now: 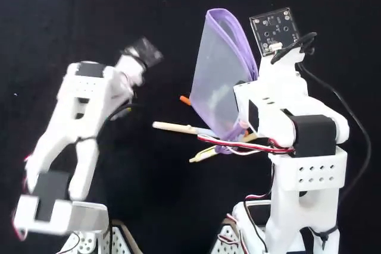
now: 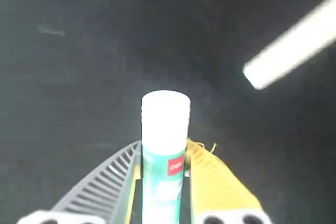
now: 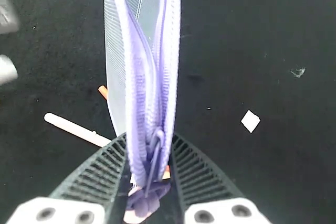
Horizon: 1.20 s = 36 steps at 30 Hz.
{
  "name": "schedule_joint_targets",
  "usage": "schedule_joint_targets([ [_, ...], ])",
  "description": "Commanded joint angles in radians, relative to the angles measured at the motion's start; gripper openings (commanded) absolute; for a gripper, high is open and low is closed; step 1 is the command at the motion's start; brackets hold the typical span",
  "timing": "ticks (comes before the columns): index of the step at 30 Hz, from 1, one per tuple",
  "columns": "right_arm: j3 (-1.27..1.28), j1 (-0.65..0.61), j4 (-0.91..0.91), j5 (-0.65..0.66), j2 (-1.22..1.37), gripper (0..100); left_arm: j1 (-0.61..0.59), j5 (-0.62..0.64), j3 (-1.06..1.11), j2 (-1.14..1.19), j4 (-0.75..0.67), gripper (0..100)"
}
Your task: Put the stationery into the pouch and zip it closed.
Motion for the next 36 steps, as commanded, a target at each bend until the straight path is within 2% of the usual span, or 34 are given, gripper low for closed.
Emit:
schedule_joint_targets([
  [1,-0.002,0.003,-0.005,0.002,-0.004,1.2,-0.002,0.129,-0.087,-0.229,-0.014,3],
  [8,-0.001,-0.006,0.002,0.014,-0.004,1.2,0.071,0.454,-0.008,-0.535,-0.253,3],
  [12,0.019,-0.103,0.032,0.054,-0.004,1.2,0.12,0.669,0.004,-0.652,-0.35,3],
  [18,0.044,-0.189,0.034,0.054,-0.004,1.2,0.185,0.875,0.001,-0.726,-0.471,3],
  [24,0.044,-0.195,0.032,0.052,-0.004,1.2,0.191,1.178,-0.001,-0.738,-0.549,3],
  [27,0.048,-0.195,0.029,0.051,-0.004,1.2,0.197,1.212,0.001,-0.738,-0.595,3],
  [36,0.053,-0.253,0.028,0.049,-0.004,1.2,0.39,1.192,0.012,-0.726,-0.713,3],
])
